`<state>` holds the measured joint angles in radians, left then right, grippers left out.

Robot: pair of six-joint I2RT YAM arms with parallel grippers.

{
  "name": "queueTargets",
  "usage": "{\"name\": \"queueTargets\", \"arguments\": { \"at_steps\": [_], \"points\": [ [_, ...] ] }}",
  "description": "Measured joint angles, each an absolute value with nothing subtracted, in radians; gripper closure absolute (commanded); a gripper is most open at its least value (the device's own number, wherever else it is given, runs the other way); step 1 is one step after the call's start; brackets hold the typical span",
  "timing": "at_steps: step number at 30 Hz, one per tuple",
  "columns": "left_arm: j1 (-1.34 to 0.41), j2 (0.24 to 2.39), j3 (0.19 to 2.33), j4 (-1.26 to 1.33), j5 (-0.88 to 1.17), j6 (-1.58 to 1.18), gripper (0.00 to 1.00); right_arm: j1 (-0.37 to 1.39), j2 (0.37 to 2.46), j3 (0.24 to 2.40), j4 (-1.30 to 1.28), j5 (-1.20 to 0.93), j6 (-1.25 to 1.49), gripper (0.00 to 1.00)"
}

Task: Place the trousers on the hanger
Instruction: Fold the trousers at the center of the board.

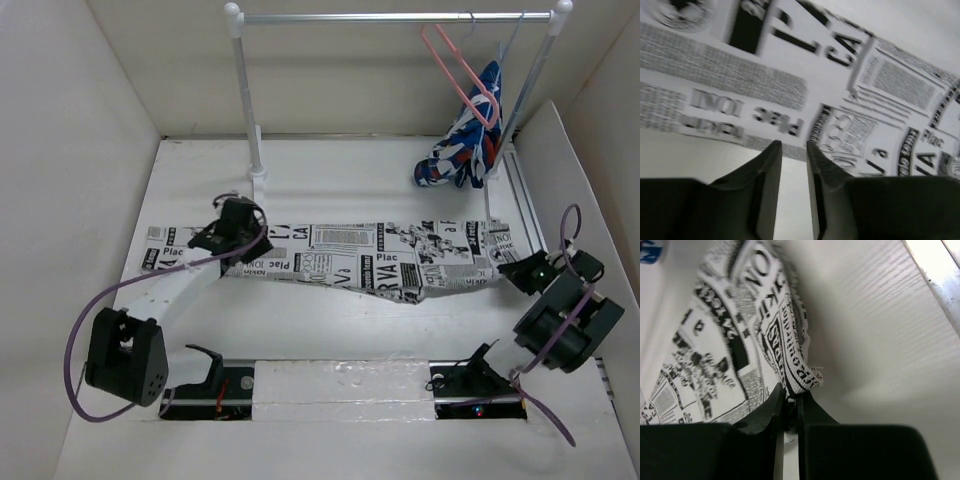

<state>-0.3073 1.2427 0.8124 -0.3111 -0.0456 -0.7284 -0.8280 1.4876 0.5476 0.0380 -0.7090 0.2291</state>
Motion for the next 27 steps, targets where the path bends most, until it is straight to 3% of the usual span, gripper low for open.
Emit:
{"name": "queueTargets", "arguments": {
  "at_steps": [3,7,10,17,27],
  "points": [
    [-0.503,1.297,0.848,-0.302,-0.072,-0.733,0.93,-0.822,1.253,0.559,-0.141,-0.678,0.187,1.00],
    [-0.711,1.404,0.912,-0.287,-0.124,-0.734,0.99,-0.738,0.982,0.730,-0.392,-0.625,0.105,1.00],
    [-0.772,1.470,0.924,-0.272,-0.130,-0.734,1.00,-0.649,0.874,0.866,-0.498,-0.616,0.067,1.00],
    [-0.920,1.644,0.998,-0.260,-0.137,-0.743,1.00,-0.544,0.899,1.229,-0.740,-0.563,0.015,1.00],
    [-1.031,1.884,1.221,-0.183,-0.080,-0.780,1.00,-0.311,0.945,1.610,-0.805,-0.516,0.053,1.00]
  ]
}}
